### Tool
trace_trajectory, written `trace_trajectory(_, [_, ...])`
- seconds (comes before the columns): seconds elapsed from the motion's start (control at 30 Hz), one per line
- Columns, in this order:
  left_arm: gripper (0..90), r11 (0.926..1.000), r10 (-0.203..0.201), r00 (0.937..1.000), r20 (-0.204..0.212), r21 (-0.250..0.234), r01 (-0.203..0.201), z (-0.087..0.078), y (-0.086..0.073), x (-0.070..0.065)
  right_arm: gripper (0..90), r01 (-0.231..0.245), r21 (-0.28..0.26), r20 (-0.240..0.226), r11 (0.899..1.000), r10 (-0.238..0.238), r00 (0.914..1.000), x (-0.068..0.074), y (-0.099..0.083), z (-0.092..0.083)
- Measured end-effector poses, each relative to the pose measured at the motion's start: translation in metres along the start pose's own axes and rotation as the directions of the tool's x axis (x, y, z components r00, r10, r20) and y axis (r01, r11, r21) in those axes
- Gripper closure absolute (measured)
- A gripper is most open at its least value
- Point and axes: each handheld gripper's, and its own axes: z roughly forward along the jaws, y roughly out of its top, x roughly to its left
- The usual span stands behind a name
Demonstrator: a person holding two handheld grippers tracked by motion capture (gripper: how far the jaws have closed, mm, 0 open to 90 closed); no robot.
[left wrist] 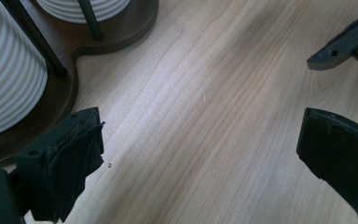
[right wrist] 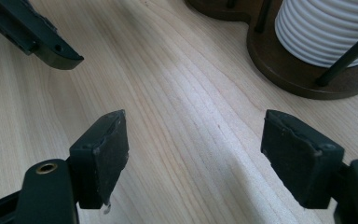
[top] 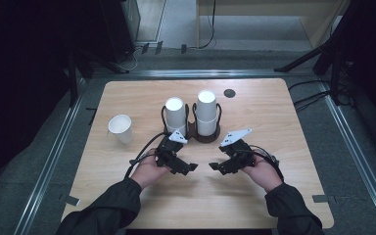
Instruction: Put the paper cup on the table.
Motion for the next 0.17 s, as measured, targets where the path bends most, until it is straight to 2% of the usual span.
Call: trace_trajectory(0.17, [0.9, 0.9999, 0.014, 0.9995, -0.029, 0.005, -0.014, 0.0027, -0.0022, -0.0003, 23.2, 0.002, 0.006, -0.001, 1.0, -0.002, 1.0, -0.0001, 0.0001, 0.0005])
